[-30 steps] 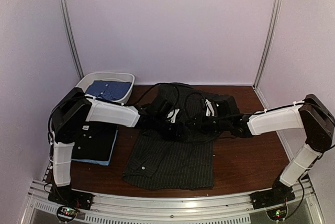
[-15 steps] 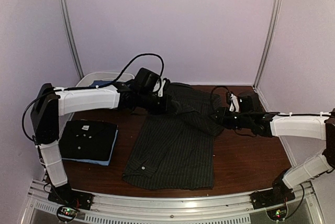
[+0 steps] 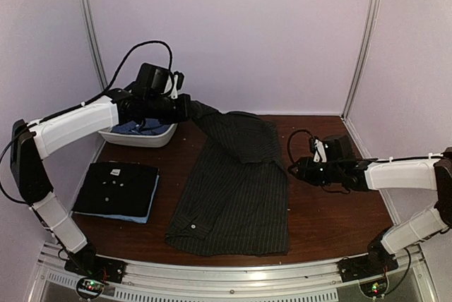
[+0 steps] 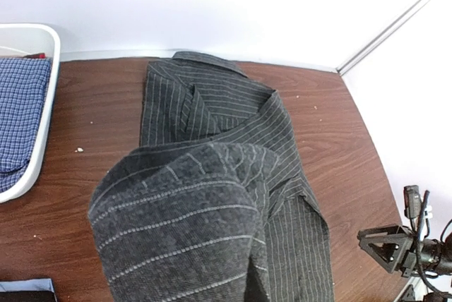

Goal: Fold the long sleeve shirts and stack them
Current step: Move the right arm to the center of the board with the 1/3-folded shirt.

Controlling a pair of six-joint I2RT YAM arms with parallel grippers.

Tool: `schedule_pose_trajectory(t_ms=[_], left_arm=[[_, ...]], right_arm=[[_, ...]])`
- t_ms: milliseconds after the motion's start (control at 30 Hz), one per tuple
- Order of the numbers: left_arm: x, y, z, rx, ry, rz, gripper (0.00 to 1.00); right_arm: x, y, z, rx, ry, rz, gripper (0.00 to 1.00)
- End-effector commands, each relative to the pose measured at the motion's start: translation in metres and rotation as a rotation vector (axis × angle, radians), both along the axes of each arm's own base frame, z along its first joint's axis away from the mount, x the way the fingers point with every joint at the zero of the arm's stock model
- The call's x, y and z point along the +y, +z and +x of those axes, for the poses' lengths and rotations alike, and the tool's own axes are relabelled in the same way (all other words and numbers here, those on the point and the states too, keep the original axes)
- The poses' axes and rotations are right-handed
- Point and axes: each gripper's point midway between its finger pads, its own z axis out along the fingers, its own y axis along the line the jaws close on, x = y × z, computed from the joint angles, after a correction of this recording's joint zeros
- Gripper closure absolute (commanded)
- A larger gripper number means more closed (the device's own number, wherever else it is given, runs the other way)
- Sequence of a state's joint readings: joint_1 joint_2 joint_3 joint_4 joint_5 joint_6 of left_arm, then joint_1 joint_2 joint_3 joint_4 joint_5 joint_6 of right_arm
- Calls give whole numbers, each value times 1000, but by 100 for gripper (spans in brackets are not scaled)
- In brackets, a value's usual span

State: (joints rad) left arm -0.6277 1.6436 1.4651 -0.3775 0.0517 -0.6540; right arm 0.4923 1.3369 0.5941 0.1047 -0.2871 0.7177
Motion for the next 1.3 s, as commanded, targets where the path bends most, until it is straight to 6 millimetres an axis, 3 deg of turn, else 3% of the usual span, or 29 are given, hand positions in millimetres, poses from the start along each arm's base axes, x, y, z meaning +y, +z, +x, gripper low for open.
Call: schedule_pose_trajectory(t_ms=[0,300,567,733,933,1133,1267], left_arm=[[13,-21,-2,31,24,63,100],[20,-27,7,43,46,67,100],[15,-30,11,52,33,63,100],[14,-30,12,51,25,65,100],[10,-30,15,47,19,64,100],[6,-30,21,47,14,61,100],[3,-35,24,55,9,59,100]], right_arm=[[-1,-17,-2,21,1,-5,55],[1,-43,-17,69,26,-76,53],[1,-66,-2,95,20,-150,56],[7,-78,13,109,27,-160,68],[6,-86,30,127,16,-178,99],[-28,-83,57,135,-50,-217,100],[-37,-77,69,129,-55,-248,100]])
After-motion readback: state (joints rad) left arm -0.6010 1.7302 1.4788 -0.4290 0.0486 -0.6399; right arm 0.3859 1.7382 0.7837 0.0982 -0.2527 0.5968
